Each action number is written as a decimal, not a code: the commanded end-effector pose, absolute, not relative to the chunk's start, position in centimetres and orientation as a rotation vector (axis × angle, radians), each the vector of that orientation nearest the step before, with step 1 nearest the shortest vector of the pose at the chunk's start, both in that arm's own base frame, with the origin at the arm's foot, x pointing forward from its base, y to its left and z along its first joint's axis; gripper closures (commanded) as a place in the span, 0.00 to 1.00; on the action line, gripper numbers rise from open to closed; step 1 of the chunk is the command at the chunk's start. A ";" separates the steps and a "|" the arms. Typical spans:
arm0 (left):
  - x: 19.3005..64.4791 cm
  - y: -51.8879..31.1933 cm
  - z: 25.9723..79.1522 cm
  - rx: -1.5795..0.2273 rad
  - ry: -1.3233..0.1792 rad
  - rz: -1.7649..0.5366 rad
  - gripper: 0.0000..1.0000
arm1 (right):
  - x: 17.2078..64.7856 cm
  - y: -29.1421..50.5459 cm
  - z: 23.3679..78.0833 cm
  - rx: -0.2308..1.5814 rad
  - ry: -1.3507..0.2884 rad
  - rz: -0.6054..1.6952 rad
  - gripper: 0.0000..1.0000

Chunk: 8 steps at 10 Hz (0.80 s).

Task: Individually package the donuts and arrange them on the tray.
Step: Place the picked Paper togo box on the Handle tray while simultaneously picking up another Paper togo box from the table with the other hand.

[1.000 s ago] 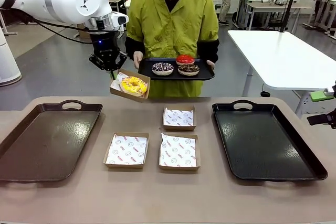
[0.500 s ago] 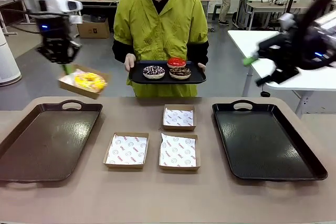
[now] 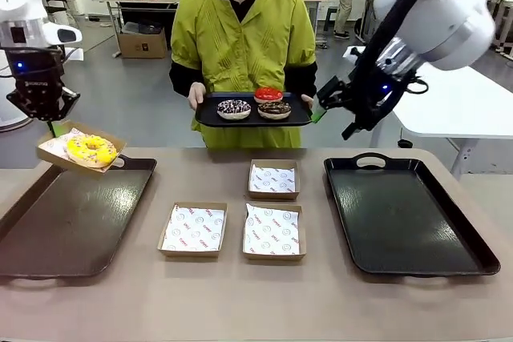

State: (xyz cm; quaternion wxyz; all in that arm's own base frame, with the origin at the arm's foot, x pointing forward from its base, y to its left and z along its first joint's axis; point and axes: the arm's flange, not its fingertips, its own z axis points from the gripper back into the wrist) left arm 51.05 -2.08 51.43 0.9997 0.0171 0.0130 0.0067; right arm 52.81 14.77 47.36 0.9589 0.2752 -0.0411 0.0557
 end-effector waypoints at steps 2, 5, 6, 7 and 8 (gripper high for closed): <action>50.2 -0.8 50.4 0.013 -0.047 0.019 0.99 | 52.5 14.8 47.4 0.605 -0.054 0.119 0.00; 51.1 -1.5 50.8 0.032 0.010 0.017 0.99 | 53.3 15.5 46.7 0.543 -0.068 0.118 0.00; 51.1 -1.5 50.8 0.032 0.010 0.017 0.99 | 53.3 15.5 46.7 0.543 -0.068 0.118 0.00; 51.1 -1.5 50.8 0.032 0.010 0.017 0.99 | 53.3 15.5 46.7 0.543 -0.068 0.118 0.00; 51.1 -1.5 50.8 0.032 0.010 0.017 0.99 | 53.3 15.5 46.7 0.543 -0.068 0.118 0.00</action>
